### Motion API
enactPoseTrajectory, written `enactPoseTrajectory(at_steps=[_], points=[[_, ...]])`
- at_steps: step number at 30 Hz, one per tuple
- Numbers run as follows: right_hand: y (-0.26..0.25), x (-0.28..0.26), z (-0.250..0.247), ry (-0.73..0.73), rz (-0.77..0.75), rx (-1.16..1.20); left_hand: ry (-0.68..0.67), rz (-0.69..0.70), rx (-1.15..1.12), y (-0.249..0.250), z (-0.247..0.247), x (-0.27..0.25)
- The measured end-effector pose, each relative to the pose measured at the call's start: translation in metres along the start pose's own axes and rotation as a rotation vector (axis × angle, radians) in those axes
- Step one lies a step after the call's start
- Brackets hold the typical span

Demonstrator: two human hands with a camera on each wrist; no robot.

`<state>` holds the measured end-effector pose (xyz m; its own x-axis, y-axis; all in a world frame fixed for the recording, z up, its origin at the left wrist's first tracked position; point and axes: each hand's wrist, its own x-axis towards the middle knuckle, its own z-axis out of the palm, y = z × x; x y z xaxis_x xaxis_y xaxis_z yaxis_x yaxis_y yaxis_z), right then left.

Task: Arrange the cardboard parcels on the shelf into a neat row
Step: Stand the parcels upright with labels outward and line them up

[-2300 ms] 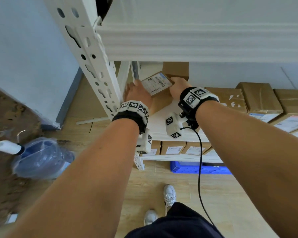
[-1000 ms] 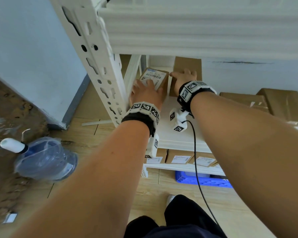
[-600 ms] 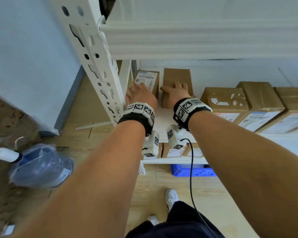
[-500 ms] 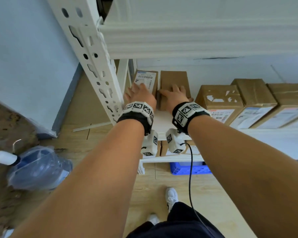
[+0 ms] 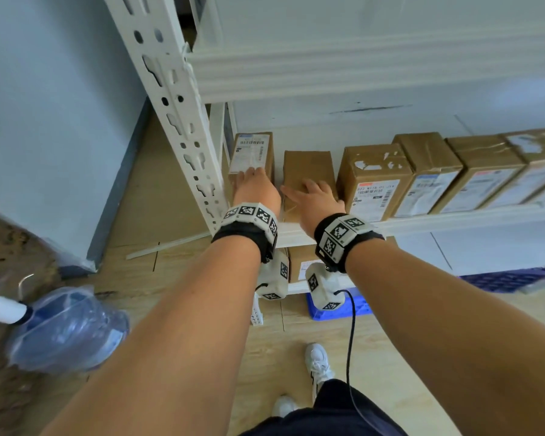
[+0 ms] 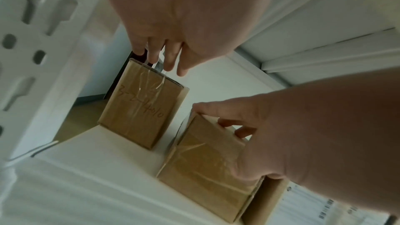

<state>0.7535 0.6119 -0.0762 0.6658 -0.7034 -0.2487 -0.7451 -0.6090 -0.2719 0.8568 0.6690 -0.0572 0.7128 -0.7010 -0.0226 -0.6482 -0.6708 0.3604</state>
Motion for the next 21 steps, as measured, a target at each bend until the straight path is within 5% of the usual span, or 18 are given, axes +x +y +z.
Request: enactPoseTrajectory(at_steps=[4,8,15,21], points=[[0.005,-0.02,0.005,0.111,0.0,0.062,0.079,0.047,-0.077,-0.001,0.004,-0.022],[0.012,-0.026,0.003,0.243,0.141,0.258,0.017,0.066,-0.15,0.001,0.006,-0.028],[0.021,-0.024,0.004,0.082,0.299,0.361,-0.296,-0.043,-0.069,0.017,0.02,-0.027],[0.027,-0.026,-0.004,0.051,0.356,0.419,-0.221,-0.09,-0.224,0.012,0.022,-0.022]])
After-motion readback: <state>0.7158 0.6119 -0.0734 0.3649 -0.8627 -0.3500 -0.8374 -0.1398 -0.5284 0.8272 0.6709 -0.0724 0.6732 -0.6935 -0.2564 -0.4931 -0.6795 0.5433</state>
